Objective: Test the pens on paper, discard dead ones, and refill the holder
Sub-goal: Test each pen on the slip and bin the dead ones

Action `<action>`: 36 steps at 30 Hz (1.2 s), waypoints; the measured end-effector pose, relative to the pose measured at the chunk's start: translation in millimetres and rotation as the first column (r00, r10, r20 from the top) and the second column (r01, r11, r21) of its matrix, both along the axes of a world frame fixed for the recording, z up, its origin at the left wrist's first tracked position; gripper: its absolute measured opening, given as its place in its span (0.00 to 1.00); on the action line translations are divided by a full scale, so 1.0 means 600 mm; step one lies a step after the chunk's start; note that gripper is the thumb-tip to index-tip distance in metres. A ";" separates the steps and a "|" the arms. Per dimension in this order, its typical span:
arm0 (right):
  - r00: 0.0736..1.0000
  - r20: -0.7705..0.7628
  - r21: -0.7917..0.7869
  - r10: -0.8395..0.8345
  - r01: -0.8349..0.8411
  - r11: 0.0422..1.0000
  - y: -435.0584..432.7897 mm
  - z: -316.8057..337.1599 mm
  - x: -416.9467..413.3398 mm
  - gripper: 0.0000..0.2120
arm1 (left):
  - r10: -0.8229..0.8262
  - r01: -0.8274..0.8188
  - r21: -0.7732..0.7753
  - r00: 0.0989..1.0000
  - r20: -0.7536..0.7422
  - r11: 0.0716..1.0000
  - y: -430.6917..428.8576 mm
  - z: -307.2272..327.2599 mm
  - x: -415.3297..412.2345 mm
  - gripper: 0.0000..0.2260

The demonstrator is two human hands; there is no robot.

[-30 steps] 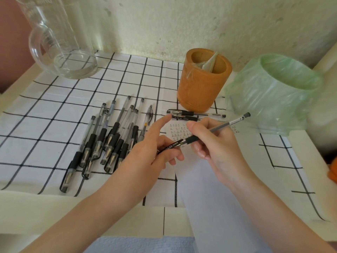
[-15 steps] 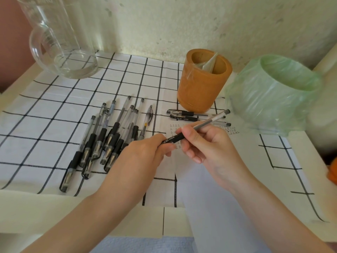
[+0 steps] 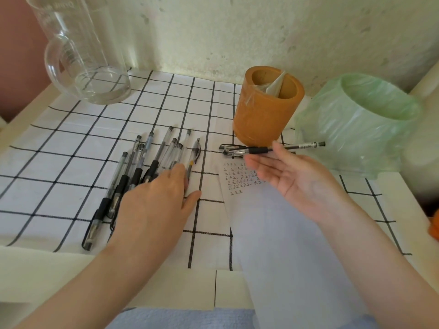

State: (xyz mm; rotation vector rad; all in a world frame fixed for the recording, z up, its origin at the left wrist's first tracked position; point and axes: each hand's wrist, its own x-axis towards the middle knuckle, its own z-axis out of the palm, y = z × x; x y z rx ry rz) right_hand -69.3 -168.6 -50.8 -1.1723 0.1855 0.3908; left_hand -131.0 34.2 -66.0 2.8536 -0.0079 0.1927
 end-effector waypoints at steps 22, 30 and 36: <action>0.996 -0.004 -0.123 0.089 -0.088 0.988 0.008 -0.011 0.008 0.13 | 0.064 -0.067 0.097 0.997 0.034 0.993 -0.002 -0.011 0.004 0.10; 0.971 -0.003 -0.271 0.241 -0.233 0.934 0.032 -0.019 -0.019 0.13 | 0.092 -0.092 -0.014 0.996 0.021 0.996 -0.002 -0.009 0.005 0.09; 0.951 -0.036 -0.189 0.306 -0.307 0.933 0.061 -0.031 -0.031 0.17 | 0.129 -0.119 -0.218 0.991 0.030 0.969 0.013 0.015 0.010 0.05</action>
